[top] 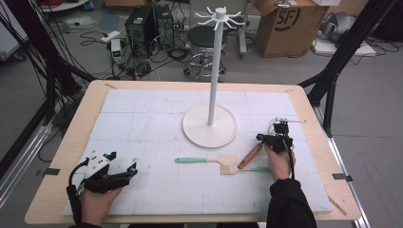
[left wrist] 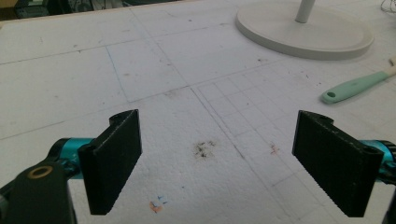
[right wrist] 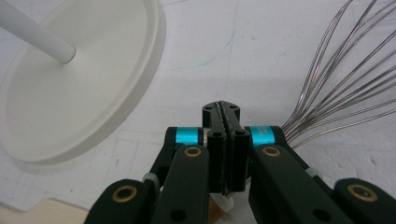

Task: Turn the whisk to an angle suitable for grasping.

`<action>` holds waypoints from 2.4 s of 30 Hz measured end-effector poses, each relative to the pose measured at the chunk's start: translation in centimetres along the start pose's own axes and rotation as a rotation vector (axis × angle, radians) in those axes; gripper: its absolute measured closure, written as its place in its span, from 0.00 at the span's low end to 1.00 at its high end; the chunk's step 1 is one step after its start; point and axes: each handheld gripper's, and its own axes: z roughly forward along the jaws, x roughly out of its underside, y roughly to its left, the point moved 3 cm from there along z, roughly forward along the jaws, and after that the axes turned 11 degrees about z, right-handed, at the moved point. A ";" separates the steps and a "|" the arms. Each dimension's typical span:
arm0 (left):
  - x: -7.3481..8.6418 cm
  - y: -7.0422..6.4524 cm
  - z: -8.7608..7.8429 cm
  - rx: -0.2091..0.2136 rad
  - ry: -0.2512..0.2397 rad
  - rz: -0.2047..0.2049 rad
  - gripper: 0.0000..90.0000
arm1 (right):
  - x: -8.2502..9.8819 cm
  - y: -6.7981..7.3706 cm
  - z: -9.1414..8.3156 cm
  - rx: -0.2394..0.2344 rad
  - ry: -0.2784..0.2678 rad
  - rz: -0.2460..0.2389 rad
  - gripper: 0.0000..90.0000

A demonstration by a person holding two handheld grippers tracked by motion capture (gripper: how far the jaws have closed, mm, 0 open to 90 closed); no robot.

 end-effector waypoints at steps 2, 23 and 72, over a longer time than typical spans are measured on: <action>0.0 -0.1 0.0 0.001 -0.001 0.002 0.18 | 0.2 -0.1 -0.2 0.015 -0.008 -0.019 1.00; -0.5 -1.1 0.2 0.018 -0.007 0.021 0.18 | 3.7 -2.3 -4.2 0.001 -0.059 0.006 0.99; -0.6 -1.4 -0.3 0.013 -0.019 0.032 0.19 | 13.3 4.6 -5.7 -0.150 0.128 -0.196 0.99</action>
